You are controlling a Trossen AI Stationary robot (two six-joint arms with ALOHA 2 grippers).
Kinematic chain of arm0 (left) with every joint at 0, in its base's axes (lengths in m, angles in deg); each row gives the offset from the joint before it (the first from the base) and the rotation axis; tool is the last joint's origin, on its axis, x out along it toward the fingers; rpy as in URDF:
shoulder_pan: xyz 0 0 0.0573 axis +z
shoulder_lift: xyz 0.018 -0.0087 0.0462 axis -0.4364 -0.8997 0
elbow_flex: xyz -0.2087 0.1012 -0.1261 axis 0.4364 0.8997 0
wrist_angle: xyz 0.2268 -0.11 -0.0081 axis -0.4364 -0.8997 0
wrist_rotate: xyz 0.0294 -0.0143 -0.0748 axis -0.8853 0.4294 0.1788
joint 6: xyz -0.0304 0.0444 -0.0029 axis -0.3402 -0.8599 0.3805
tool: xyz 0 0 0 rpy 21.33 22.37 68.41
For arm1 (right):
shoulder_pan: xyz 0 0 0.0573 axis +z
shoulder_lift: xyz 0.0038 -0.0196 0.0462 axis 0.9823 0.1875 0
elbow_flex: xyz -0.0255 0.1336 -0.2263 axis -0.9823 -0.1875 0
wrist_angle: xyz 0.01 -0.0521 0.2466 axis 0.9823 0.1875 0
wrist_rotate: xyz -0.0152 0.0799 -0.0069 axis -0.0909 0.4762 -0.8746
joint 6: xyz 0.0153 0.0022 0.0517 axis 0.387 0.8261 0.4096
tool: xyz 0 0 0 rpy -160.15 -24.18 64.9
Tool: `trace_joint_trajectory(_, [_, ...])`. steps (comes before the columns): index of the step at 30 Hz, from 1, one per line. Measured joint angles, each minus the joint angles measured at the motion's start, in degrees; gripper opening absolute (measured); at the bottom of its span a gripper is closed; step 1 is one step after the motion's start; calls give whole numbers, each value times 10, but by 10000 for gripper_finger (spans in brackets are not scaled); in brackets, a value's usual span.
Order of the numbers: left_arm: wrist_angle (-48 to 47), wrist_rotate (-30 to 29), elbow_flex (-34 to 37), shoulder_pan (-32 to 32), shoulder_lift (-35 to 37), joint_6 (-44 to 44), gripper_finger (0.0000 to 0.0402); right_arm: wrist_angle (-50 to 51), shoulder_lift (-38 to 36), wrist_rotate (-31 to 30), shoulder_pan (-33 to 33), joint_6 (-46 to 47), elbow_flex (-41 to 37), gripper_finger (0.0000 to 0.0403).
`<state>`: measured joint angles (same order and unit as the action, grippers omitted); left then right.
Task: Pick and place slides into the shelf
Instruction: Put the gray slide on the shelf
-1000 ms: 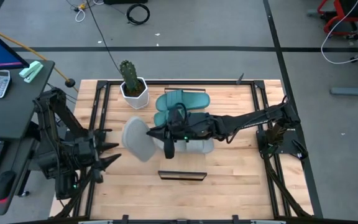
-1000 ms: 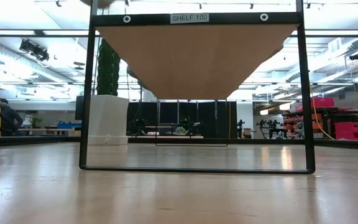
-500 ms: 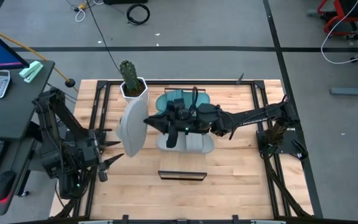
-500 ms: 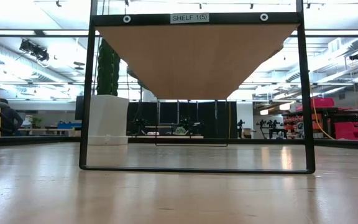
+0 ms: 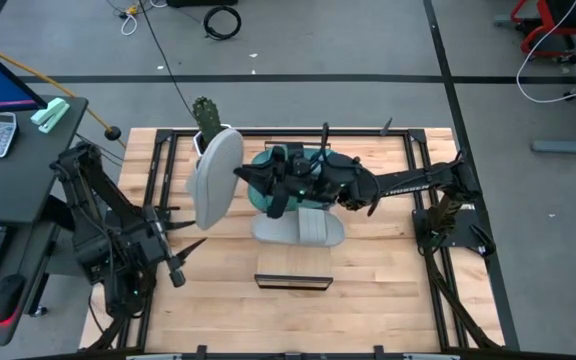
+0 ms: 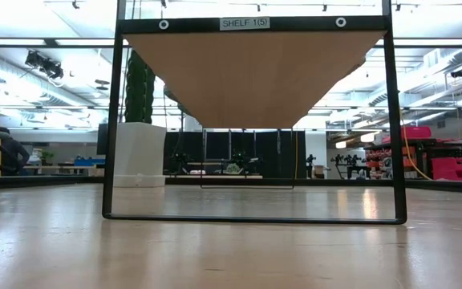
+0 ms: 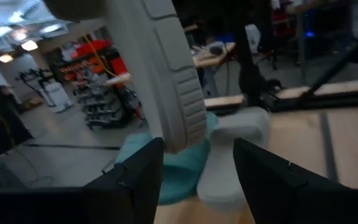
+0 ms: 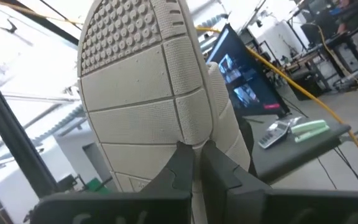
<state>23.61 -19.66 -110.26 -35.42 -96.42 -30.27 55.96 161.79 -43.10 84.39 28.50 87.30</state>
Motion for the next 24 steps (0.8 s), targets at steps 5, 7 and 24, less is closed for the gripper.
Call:
trace_joint_trajectory(5, [0, -27, 0, 25, 0, -1, 185, -11, 0, -11, 2, 1, 0, 13])
trace_joint_trajectory(7, [0, -28, 0, 38, 0, -1, 182, -23, 0, -13, 2, 1, 0, 13])
trace_joint_trajectory(24, [16, -31, 0, 64, 0, 25, 188, -2, 16, -28, 4, 23, 0, 13])
